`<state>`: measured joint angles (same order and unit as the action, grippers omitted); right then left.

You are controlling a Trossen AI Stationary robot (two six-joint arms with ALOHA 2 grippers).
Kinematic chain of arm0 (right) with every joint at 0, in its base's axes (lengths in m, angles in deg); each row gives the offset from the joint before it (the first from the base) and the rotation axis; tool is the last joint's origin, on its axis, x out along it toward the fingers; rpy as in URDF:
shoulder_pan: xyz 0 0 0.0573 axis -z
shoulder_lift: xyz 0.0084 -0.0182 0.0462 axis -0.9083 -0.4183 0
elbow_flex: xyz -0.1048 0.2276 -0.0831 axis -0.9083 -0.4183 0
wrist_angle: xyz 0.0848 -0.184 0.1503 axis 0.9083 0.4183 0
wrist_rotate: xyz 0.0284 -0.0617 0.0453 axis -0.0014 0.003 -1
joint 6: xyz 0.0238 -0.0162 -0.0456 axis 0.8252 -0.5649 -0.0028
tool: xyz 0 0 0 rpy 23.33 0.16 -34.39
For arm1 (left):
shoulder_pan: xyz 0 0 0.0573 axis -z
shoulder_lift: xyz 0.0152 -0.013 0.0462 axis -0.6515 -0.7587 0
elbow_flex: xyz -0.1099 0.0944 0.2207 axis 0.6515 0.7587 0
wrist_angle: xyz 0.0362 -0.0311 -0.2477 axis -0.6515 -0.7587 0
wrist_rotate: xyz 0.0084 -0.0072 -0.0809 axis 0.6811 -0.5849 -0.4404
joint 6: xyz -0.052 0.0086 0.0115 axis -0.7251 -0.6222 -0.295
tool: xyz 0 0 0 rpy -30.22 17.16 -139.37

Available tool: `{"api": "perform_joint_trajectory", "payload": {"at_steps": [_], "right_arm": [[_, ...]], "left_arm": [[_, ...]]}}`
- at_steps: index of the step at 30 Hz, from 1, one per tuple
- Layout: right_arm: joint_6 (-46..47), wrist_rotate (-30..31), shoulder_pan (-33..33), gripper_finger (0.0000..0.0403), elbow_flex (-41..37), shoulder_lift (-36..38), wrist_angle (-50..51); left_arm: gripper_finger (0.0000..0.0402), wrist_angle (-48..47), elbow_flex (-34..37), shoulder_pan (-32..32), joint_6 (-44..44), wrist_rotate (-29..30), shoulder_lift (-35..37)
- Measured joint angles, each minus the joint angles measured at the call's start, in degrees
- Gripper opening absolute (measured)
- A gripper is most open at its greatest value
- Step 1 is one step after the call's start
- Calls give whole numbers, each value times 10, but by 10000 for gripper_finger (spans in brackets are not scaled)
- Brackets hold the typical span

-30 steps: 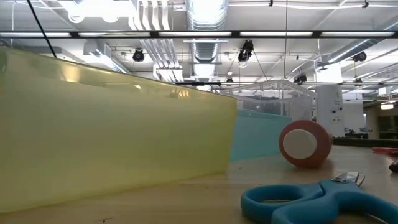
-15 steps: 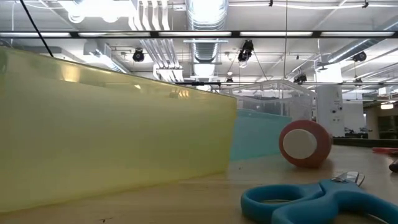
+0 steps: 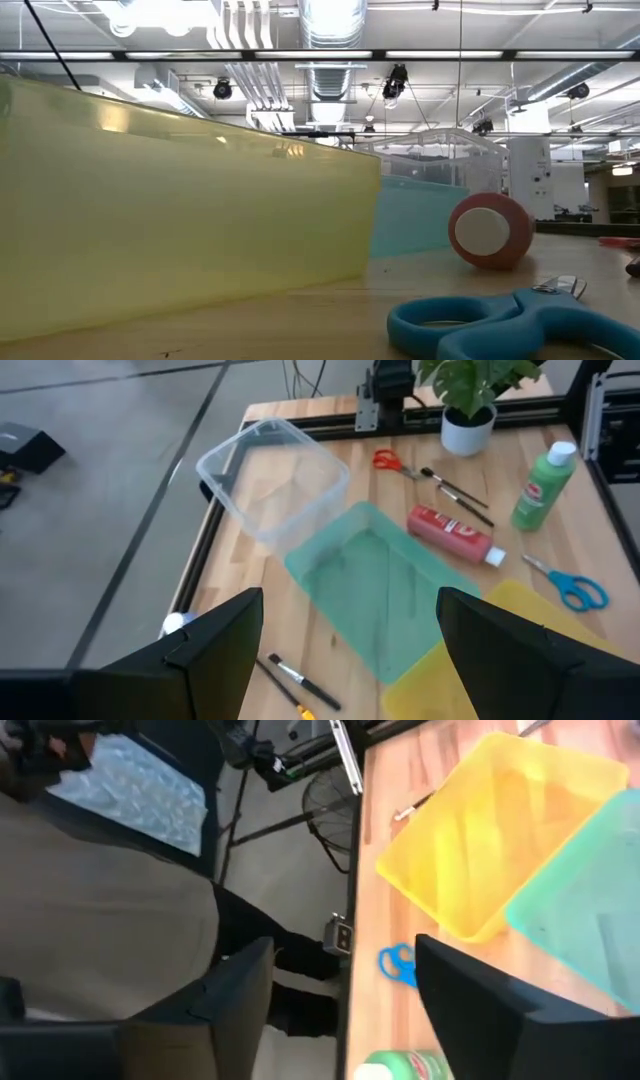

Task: Pick & Place Paint Supplies
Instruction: Put the green paint bottle into the transparent bin

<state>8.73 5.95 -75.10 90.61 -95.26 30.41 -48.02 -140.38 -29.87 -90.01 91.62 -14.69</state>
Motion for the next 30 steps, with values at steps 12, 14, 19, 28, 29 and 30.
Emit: {"api": "perform_joint_trajectory", "payload": {"at_steps": [12, 14, 19, 28, 29, 30], "right_arm": [[33, -3, -88, 251, 49, -32, 19], [43, -7, -107, 251, 71, -52, 44], [37, -6, -149, 251, 147, -107, 139], [-10, 144, -208, 251, 248, -216, 325], [-8, 153, -218, 251, 251, -225, 329], [-2, 160, -229, 251, 254, -235, 332]], "left_arm": [[308, -25, 0, 0, 18, 46, 2], [308, -24, 0, 0, 21, 48, 2], [308, -24, 0, 0, 28, 48, 2], [308, -27, 0, 0, 28, 48, 2], [308, -30, 0, -1, 28, 48, 2], [308, -33, 0, 0, 28, 48, 2]]}}
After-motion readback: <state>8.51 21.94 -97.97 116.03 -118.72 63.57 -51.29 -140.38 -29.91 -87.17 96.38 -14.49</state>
